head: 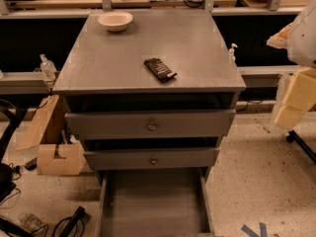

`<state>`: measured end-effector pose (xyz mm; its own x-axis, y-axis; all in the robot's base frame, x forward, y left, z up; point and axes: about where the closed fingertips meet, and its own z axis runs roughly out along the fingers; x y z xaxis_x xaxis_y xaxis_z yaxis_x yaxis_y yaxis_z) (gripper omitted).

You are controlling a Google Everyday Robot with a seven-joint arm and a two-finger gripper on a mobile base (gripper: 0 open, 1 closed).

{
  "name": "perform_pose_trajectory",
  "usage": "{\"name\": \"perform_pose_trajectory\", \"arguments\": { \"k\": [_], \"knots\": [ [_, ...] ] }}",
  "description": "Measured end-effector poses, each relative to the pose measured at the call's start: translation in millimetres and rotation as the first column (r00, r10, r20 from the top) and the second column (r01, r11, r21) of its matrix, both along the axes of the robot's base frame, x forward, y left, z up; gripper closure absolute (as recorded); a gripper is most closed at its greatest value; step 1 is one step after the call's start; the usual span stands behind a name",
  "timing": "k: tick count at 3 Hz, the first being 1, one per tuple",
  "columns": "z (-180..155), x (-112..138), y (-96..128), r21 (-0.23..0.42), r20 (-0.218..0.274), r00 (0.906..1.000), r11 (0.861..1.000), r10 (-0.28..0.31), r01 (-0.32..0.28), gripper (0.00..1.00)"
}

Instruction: Place rxbar chocolate into bottom drawer

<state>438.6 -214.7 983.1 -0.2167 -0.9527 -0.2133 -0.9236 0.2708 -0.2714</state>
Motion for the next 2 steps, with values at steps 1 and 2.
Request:
{"name": "perform_pose_trajectory", "arguments": {
  "k": [1,2],
  "knots": [
    [0.2,0.2,0.1,0.000,0.001,1.0000,1.000,0.000,0.000,0.00],
    [8.9,53.5,-1.3,0.129,0.056,0.9911,0.985,-0.120,0.112,0.00]
  ]
}}
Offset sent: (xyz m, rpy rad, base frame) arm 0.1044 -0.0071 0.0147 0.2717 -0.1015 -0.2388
